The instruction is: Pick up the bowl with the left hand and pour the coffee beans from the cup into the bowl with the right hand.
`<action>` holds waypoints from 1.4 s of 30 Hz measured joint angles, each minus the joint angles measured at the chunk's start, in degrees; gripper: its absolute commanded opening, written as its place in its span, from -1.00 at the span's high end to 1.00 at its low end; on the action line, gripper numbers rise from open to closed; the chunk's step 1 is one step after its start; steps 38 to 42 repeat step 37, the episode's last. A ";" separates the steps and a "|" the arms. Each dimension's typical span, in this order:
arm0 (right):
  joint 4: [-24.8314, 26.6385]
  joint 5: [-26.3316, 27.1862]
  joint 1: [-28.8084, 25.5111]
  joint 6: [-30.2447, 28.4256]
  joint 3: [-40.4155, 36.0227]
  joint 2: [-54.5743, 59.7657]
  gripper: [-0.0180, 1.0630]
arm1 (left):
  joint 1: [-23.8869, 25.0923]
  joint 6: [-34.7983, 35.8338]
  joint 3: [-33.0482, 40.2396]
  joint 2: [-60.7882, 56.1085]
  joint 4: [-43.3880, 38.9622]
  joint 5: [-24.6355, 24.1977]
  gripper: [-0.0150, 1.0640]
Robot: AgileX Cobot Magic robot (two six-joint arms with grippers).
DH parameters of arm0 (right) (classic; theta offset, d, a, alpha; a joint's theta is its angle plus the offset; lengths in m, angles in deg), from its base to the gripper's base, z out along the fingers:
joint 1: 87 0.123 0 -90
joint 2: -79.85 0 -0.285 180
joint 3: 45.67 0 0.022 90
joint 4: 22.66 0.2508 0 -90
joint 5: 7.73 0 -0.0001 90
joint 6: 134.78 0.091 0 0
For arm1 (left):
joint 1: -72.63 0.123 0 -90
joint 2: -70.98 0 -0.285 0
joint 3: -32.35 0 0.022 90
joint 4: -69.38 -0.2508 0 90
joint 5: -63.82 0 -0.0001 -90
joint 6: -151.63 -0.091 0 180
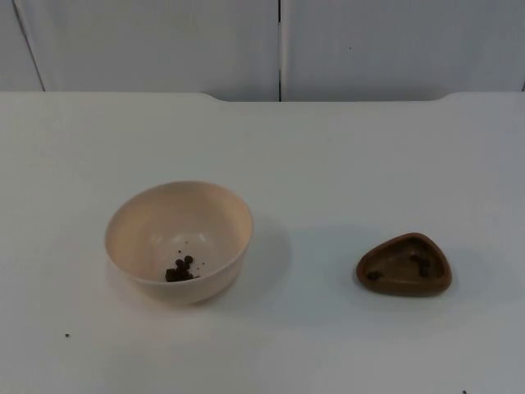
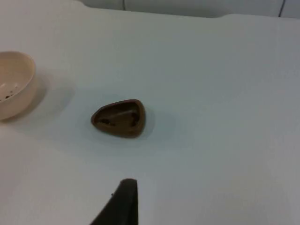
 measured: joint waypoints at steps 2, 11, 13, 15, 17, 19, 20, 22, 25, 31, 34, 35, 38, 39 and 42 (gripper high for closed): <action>0.00 0.00 -1.95 0.00 0.00 0.00 -0.98 | 0.00 0.00 0.00 0.00 0.00 0.00 -0.97; 0.12 0.00 -5.58 0.22 0.00 0.00 -0.98 | 0.00 0.00 0.00 0.00 0.00 0.00 -0.97; 0.12 0.00 -6.18 0.22 0.00 0.00 -0.98 | 0.00 0.00 0.00 0.00 0.00 0.00 -0.97; 0.12 0.00 -6.29 0.22 0.00 0.00 -0.98 | 0.00 0.00 0.00 0.00 0.00 0.00 -0.97; 0.12 0.00 -6.29 0.22 0.00 0.00 -0.98 | 0.00 0.00 0.00 0.00 0.00 0.00 -0.97; 0.12 0.00 -6.29 0.22 0.00 0.00 -0.98 | 0.00 0.00 0.00 0.00 0.00 0.00 -0.97; 0.12 0.00 -6.29 0.22 0.00 0.00 -0.98 | 0.00 0.00 0.00 0.00 0.00 0.00 -0.97; 0.12 0.08 -6.29 0.22 0.00 0.00 -0.98 | 0.56 0.00 0.00 0.00 0.00 0.00 -0.97; 0.12 0.08 -6.29 0.22 0.00 0.00 -0.98 | 1.83 0.00 0.00 0.00 0.00 0.00 -0.97; 0.12 0.08 -6.29 0.22 0.00 0.00 -0.98 | 6.34 0.00 0.00 0.00 0.00 0.00 -0.97; 0.12 0.08 -6.29 0.22 0.00 0.00 -0.98 | 8.42 0.00 0.00 0.00 0.00 0.00 -0.97; 0.12 0.08 -6.29 0.22 0.00 0.00 -0.98 | 9.32 0.00 0.00 0.00 0.00 0.00 -0.97; 0.12 0.08 -6.29 0.22 0.00 0.00 -0.98 | 11.54 0.00 0.00 0.00 0.00 0.00 -0.97; 0.12 0.08 -6.29 0.22 0.00 0.00 -0.98 | 11.54 0.00 0.00 0.00 0.00 0.00 -0.97; 0.12 0.08 -6.29 0.22 0.00 0.00 -0.98 | 11.54 0.00 0.00 0.00 0.00 0.00 -0.97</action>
